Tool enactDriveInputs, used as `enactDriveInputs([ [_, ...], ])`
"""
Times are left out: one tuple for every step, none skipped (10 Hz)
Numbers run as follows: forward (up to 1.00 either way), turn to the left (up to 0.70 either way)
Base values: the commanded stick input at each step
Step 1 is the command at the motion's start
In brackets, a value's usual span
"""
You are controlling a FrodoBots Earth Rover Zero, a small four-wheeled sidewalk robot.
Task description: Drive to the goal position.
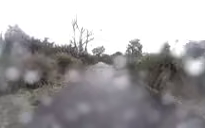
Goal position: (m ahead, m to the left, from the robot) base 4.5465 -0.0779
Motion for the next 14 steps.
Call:
enactDriveInputs([
  [1.00,0.00],
  [1.00,0.00],
  [1.00,0.00],
  [1.00,0.00],
  [1.00,0.00],
  [1.00,0.00],
  [1.00,0.00],
  [1.00,0.00],
  [1.00,0.00],
  [1.00,0.00],
  [1.00,0.00],
  [1.00,0.00],
  [1.00,0.00],
  [1.00,0.00],
])
